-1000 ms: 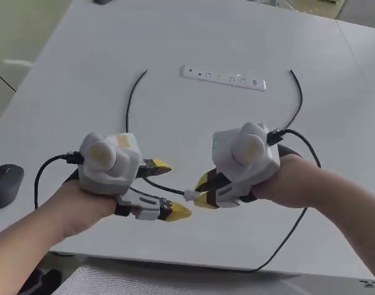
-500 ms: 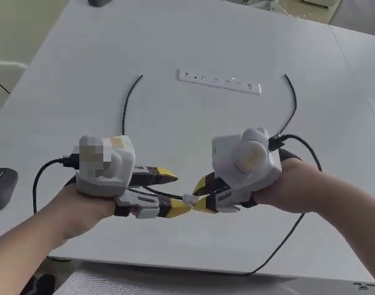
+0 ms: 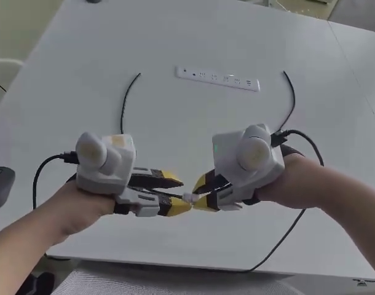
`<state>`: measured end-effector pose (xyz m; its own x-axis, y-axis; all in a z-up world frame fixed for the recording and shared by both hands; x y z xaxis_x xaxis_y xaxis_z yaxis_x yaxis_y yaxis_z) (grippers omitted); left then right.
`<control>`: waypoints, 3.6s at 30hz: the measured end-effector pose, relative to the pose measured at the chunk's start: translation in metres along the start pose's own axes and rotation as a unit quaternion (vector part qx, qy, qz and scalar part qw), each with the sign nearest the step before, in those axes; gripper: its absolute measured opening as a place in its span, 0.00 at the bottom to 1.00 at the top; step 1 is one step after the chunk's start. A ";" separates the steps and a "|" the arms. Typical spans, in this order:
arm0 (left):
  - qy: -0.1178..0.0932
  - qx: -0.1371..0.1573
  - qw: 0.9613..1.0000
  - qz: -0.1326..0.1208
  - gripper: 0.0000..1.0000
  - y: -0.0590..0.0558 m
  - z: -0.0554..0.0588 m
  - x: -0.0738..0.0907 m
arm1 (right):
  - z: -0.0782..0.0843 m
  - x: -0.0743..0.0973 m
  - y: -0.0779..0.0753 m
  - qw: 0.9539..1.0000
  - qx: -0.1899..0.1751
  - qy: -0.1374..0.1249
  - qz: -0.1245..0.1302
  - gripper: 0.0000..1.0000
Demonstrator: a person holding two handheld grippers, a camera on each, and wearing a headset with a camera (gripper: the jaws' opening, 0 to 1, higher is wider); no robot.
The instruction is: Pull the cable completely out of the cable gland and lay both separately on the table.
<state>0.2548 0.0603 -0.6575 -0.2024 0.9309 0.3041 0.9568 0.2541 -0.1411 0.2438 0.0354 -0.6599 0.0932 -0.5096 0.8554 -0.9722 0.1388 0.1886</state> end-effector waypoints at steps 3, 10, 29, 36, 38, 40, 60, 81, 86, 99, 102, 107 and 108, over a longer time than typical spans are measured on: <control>0.004 -0.002 1.000 0.009 0.26 -0.003 0.001 -0.002 | 0.000 0.001 0.000 1.000 0.000 -0.004 0.001 0.07; 0.009 -0.011 1.000 0.022 0.20 -0.009 0.005 -0.004 | 0.000 0.001 0.001 1.000 0.003 -0.005 0.000 0.07; 0.002 -0.042 0.999 0.026 0.15 -0.014 0.002 -0.003 | 0.002 0.004 0.003 0.999 0.018 -0.041 0.003 0.08; -0.006 -0.033 0.999 0.024 0.15 -0.010 -0.003 -0.002 | -0.003 0.010 -0.002 0.997 -0.013 -0.078 0.004 0.09; -0.011 -0.032 0.999 0.024 0.14 -0.008 -0.007 -0.001 | -0.004 0.013 -0.004 0.995 -0.029 -0.091 0.002 0.09; -0.011 -0.035 0.999 0.025 0.14 -0.007 -0.011 -0.001 | -0.006 0.018 -0.006 0.993 -0.048 -0.110 -0.010 0.10; 0.001 -0.084 0.996 0.020 0.15 -0.010 -0.025 -0.002 | -0.010 0.036 -0.011 0.904 -0.290 -0.218 -0.225 0.14; 0.013 -0.120 0.992 0.029 0.15 -0.020 -0.032 -0.008 | 0.000 0.034 -0.002 0.851 -0.366 -0.187 -0.327 0.09; 0.018 -0.113 0.993 0.027 0.15 -0.019 -0.031 -0.008 | 0.000 0.033 -0.004 0.886 -0.300 -0.195 -0.294 0.07; 0.006 -0.058 0.998 0.026 0.15 -0.010 -0.027 -0.003 | -0.008 0.034 -0.003 0.970 -0.104 -0.189 -0.115 0.07; 0.011 -0.051 0.998 0.030 0.15 -0.009 -0.025 -0.003 | -0.007 0.032 -0.001 0.980 -0.052 -0.180 -0.067 0.07; 0.016 -0.047 0.998 0.040 0.15 -0.012 -0.022 -0.004 | -0.002 0.028 0.001 0.985 -0.002 -0.171 -0.027 0.07; 0.016 -0.049 0.998 0.040 0.15 -0.013 -0.022 -0.004 | -0.002 0.028 0.000 0.985 0.011 -0.171 -0.017 0.07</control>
<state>0.2482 0.0473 -0.6367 -0.1184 0.9380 0.3258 0.9858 0.1503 -0.0746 0.2464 0.0228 -0.6351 0.0513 -0.7708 0.6350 -0.9744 0.1006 0.2009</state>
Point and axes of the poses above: the centre of the closed fingertips' face, and the gripper's own axes: x roughly backward along the fingers, y roughly to its left, z roughly out of its underside, the point moved 2 cm from there along x, roughly backward along the fingers, and after that the axes turned 15 degrees about -x, right-handed, at the moved point
